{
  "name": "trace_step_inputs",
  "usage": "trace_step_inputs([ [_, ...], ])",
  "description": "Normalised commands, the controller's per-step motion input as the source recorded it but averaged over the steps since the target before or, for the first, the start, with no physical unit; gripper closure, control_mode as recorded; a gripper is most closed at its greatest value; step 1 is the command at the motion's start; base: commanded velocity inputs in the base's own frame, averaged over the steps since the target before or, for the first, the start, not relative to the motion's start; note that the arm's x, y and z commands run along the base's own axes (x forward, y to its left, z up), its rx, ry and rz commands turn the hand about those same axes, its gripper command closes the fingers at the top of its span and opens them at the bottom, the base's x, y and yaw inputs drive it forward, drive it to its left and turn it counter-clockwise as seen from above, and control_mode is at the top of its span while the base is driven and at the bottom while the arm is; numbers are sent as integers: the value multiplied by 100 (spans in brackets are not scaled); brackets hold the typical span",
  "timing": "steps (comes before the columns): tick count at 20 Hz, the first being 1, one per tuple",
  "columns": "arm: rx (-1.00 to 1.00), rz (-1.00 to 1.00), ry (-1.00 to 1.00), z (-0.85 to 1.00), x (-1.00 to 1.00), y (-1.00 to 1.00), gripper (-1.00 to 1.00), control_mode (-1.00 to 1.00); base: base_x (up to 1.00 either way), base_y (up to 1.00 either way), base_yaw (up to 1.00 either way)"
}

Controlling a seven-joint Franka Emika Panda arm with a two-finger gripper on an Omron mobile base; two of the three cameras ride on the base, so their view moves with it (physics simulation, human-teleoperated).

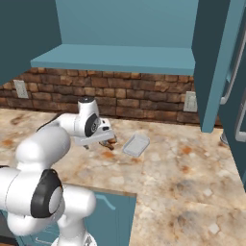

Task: Retrieve the tupperware from the cabinet, then place the raw meat into the tupperware to avoid contamination.

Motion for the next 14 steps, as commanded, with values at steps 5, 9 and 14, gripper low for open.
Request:
trace_step_inputs([
  [5, -1, 0, -3, -15, 35, 0, -100, -100, 0, 0, 0],
  [9, 0, 0, -1, -17, 19, -4, -100, -100, 0, 0, 0],
  [14, 0, 0, 2, -8, 3, -3, -100, -100, 0, 0, 0],
])
